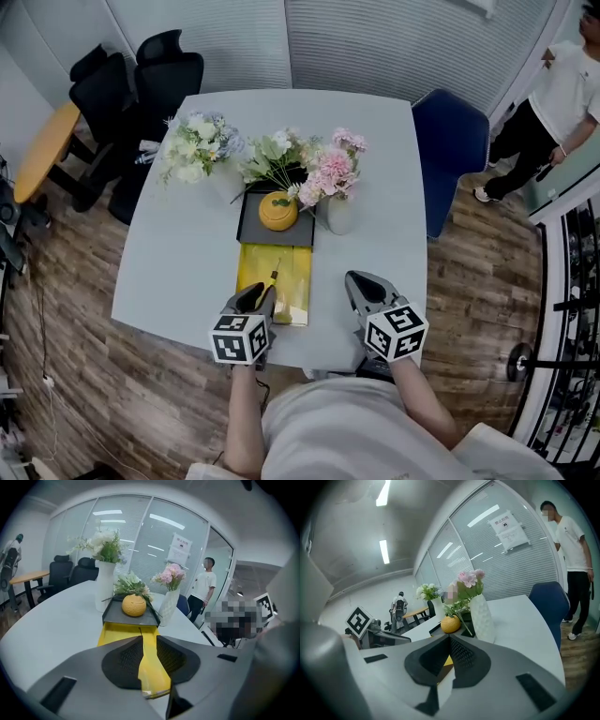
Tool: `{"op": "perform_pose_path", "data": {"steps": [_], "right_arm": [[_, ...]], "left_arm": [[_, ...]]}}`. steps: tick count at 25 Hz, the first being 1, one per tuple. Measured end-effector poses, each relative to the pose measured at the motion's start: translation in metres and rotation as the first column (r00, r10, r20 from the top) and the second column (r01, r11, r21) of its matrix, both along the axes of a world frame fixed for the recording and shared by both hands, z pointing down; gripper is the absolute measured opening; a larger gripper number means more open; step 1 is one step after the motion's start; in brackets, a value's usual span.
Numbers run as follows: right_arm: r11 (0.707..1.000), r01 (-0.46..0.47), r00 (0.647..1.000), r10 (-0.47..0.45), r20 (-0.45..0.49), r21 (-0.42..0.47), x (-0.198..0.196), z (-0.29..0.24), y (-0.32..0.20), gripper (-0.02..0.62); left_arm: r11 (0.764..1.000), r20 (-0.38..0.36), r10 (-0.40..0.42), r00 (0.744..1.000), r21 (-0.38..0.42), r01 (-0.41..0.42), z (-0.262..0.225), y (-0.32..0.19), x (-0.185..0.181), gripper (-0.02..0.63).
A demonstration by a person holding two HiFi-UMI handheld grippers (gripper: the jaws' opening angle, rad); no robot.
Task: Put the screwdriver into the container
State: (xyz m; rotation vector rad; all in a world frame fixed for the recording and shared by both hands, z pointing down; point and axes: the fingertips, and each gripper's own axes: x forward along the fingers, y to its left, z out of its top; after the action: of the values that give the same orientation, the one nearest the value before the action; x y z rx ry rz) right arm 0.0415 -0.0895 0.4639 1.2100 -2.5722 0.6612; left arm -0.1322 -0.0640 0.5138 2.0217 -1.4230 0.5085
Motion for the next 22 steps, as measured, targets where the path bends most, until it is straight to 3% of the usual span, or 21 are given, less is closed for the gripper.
{"op": "perform_pose_path", "data": {"steps": [9,22], "right_arm": [[0.996,0.014,1.0,-0.014,0.005,0.083,-0.002,-0.028,0.019,0.015],[0.986,0.024,1.0,-0.021,-0.02,0.164,-0.008,-0.049,0.043,0.015]], "left_arm": [[0.99,-0.026,-0.034,0.999,0.137,0.037,-0.038,0.019,0.002,0.044],[0.97,-0.068,-0.046,0.997,0.233,0.061,-0.064,0.038,-0.001,0.006]]}}
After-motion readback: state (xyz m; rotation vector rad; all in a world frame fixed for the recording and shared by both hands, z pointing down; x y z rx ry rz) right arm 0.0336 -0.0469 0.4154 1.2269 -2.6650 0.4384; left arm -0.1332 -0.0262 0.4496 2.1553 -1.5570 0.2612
